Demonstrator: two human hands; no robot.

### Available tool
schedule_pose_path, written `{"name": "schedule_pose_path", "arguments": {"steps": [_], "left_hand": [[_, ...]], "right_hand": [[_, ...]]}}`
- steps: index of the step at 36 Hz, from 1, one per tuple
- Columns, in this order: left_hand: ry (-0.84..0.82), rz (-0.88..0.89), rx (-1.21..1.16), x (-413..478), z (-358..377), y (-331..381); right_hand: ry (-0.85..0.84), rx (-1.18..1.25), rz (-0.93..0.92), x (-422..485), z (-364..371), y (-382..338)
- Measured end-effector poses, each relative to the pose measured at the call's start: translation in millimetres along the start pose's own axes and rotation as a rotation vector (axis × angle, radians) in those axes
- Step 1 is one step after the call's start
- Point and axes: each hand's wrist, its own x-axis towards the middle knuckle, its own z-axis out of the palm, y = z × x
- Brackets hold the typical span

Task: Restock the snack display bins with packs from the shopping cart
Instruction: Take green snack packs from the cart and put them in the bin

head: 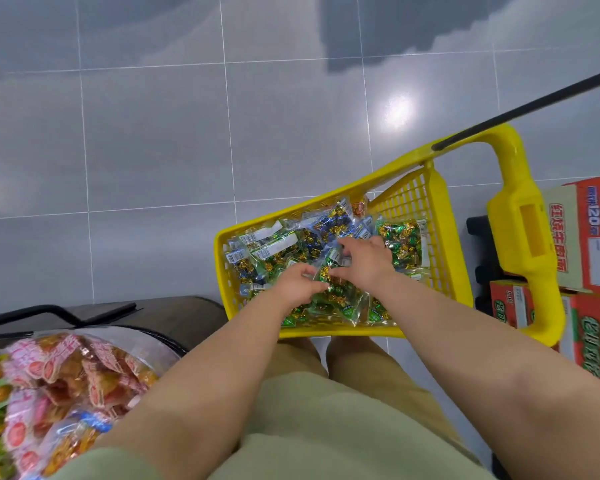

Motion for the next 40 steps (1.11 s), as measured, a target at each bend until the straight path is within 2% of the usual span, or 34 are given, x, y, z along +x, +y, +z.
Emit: {"name": "schedule_pose_path", "arguments": {"steps": [5,8,10,12,14,20,24,28,32,36,40], "left_hand": [[0.036,0.04,-0.073,0.0,-7.6,-6.6],[0.067,0.044,-0.164,-3.0,-26.0,-12.0],[0.08,0.044,-0.315,-5.5,-38.6,-14.7],[0.076,0.063,-0.486,-9.5,-48.3,-15.6],[0.088,0.093,-0.574,-12.3,-54.2,-15.0],[0.098,0.109,-0.84,-13.0,-51.9,-7.7],[0.114,0.036,-1.05,-12.0,-42.4,-0.5],[0.098,-0.071,-0.994,-10.3,-33.5,4.8],[0.035,-0.101,-0.817,-16.4,-26.8,13.1],[-0.029,-0.067,-0.938,-19.5,-26.7,16.1],[0.022,-0.016,-0.879,-18.8,-23.2,21.9]], "right_hand": [[0.009,0.362,-0.023,-3.1,-13.4,7.9],[0.16,0.472,0.031,-3.5,-24.8,19.2],[0.298,0.386,0.066,-0.7,-30.8,31.4],[0.357,0.253,0.075,4.1,-36.5,43.6],[0.318,0.113,0.065,9.8,-41.5,52.9],[0.02,-0.257,0.057,23.6,-53.7,63.3],[-0.003,-0.437,-0.007,26.4,-59.9,65.3],[0.033,-0.475,-0.085,22.2,-68.5,64.3],[0.275,-0.333,-0.169,12.3,-78.8,64.2],[0.545,-0.031,-0.137,0.1,-92.8,63.7],[0.569,0.452,0.022,-8.6,-97.2,52.4]]}}
